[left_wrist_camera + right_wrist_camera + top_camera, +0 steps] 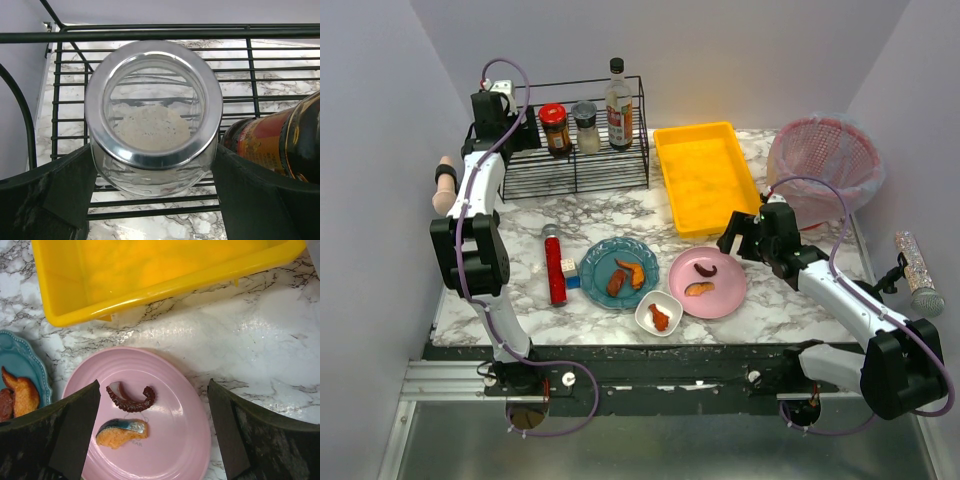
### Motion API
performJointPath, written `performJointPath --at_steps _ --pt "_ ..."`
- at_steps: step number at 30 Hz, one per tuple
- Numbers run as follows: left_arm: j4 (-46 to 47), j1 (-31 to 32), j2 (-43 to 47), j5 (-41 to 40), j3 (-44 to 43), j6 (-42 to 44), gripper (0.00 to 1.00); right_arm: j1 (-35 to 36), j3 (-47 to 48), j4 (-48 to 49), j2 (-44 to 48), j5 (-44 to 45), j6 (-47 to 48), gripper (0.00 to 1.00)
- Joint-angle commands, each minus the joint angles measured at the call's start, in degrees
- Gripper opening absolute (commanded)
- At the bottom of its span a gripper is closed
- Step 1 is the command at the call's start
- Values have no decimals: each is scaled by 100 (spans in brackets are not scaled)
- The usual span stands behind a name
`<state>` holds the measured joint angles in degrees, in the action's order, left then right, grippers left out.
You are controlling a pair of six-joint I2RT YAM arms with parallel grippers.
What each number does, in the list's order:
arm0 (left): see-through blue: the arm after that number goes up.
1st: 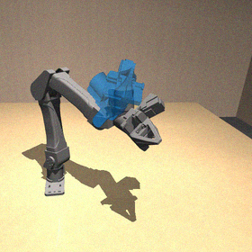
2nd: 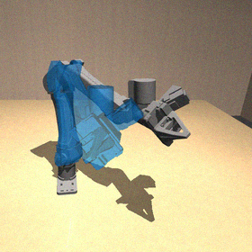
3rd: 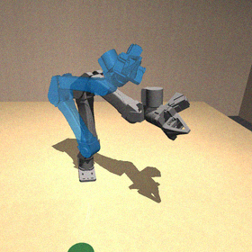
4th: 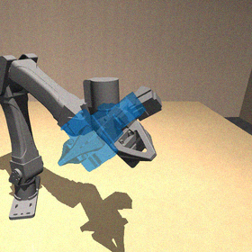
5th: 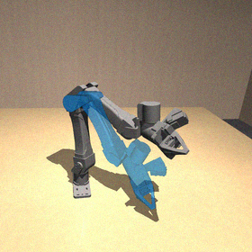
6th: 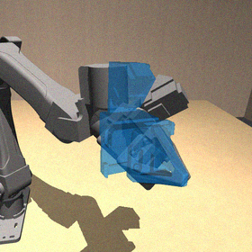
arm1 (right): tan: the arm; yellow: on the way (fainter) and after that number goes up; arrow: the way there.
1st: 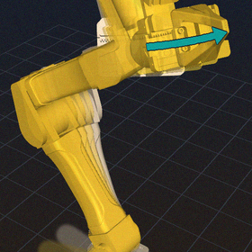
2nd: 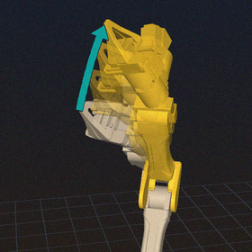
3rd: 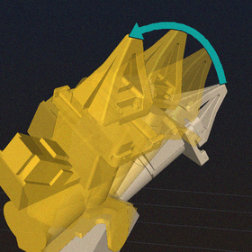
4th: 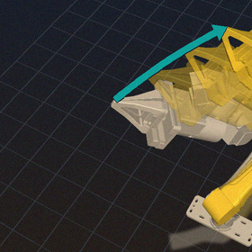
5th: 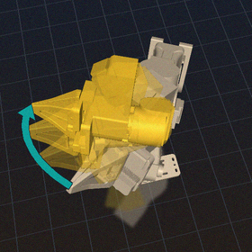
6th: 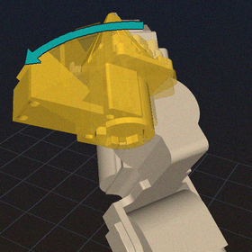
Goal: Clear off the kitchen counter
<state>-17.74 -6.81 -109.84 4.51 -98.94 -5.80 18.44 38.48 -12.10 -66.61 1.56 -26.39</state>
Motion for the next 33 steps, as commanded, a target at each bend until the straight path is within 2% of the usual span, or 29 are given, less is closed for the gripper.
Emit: performJointPath --at_steps 1,13,20,28,31,33 --pt "-90 -57 7 -152 -240 -53 99 28 -51 -91 104 -112 99 96" --pt "-555 -49 252 -135 -442 -131 99 28 -77 -91 174 -121 55 96" --pt "-810 -49 814 -196 -267 -324 99 28 -86 -91 201 -112 73 96" --pt "-766 -49 2027 -407 822 -852 99 28 2 -179 192 11 82 96" --pt "-915 -57 2493 -846 1112 -1202 99 28 2 -188 218 37 90 96" --pt "-907 -49 2818 -847 1393 -1396 99 28 19 -179 210 90 73 96"
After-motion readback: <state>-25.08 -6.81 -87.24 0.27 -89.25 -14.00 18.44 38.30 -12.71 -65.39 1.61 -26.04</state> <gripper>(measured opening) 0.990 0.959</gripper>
